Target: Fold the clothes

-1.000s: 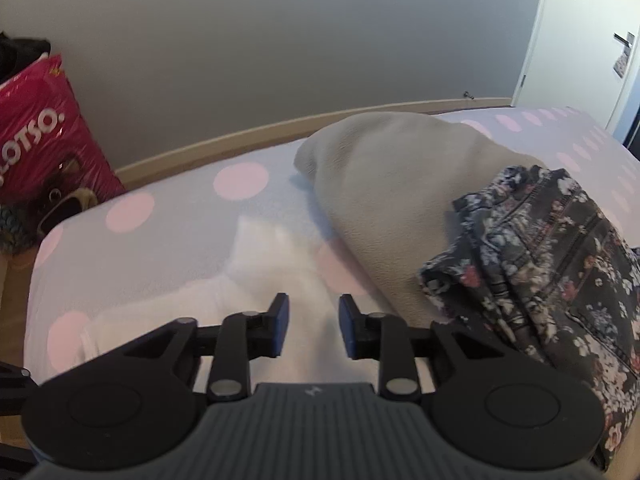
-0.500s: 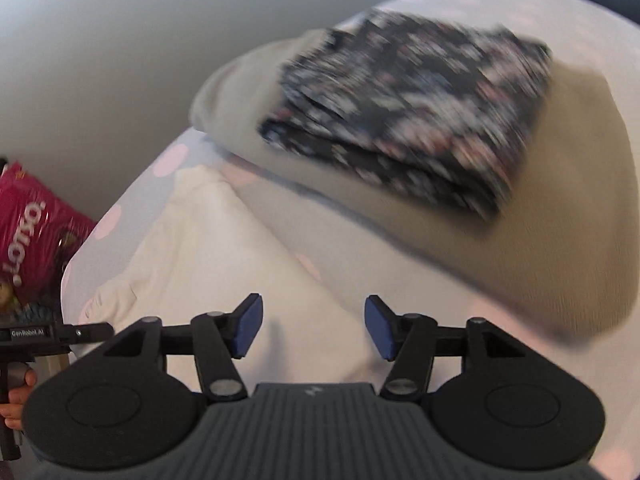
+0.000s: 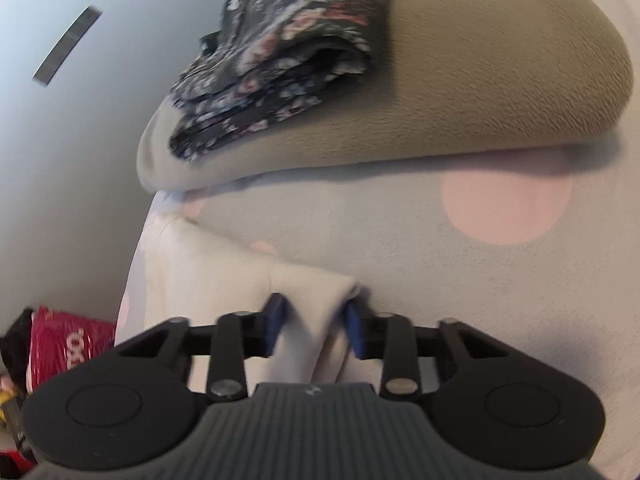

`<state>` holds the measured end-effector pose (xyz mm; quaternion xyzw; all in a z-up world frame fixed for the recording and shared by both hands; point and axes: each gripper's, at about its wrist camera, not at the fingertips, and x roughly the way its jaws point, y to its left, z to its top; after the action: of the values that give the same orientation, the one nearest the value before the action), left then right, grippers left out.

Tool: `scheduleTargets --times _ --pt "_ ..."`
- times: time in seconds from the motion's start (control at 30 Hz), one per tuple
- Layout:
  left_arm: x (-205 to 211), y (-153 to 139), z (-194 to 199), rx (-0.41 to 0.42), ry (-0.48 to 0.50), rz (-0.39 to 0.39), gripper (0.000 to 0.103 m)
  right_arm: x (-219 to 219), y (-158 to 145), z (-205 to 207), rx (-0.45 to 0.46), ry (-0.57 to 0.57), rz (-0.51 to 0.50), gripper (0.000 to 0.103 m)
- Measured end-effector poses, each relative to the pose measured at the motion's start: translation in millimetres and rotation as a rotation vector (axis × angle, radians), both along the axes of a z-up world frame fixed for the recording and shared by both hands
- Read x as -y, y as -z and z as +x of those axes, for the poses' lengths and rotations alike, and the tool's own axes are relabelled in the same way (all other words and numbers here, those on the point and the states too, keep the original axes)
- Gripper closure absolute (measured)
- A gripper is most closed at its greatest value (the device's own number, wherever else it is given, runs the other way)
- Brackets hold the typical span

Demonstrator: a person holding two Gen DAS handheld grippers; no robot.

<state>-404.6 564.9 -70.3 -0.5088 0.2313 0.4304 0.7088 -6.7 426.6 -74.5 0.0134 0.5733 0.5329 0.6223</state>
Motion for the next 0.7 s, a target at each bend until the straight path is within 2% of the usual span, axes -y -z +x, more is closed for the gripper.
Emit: scheduleTargets --times 0.07,0.17,0.27,0.37,0.5,0.7 --pt "0.5 -0.9 2.1 -0.016 0.009 0.021 0.076 1.3 1.0 -0.3 -0.003 0.016 0.011 0.086" --pt "3.9 -6.5 8.9 -0.056 0.038 0.071 0.088 -0.5 -13.9 -8.3 0.087 -0.011 0.042 0.088" --pt "10.7 -18.3 23.2 -0.124 0.079 0.155 0.09 -6.1 -33.9 -9.6 0.175 -0.035 0.07 0.089" --pt "16.4 -29.4 35.4 -0.149 0.114 0.214 0.09 -9.3 -52.3 -9.8 0.228 -0.049 0.084 0.09" --pt "21.7 -35.3 48.7 -0.146 0.157 0.235 0.091 -11.0 -62.5 2.1 0.276 -0.038 0.069 0.09" --pt "30.3 -31.9 72.8 -0.181 0.239 0.244 0.09 0.1 -53.6 28.7 0.287 0.027 0.028 0.09"
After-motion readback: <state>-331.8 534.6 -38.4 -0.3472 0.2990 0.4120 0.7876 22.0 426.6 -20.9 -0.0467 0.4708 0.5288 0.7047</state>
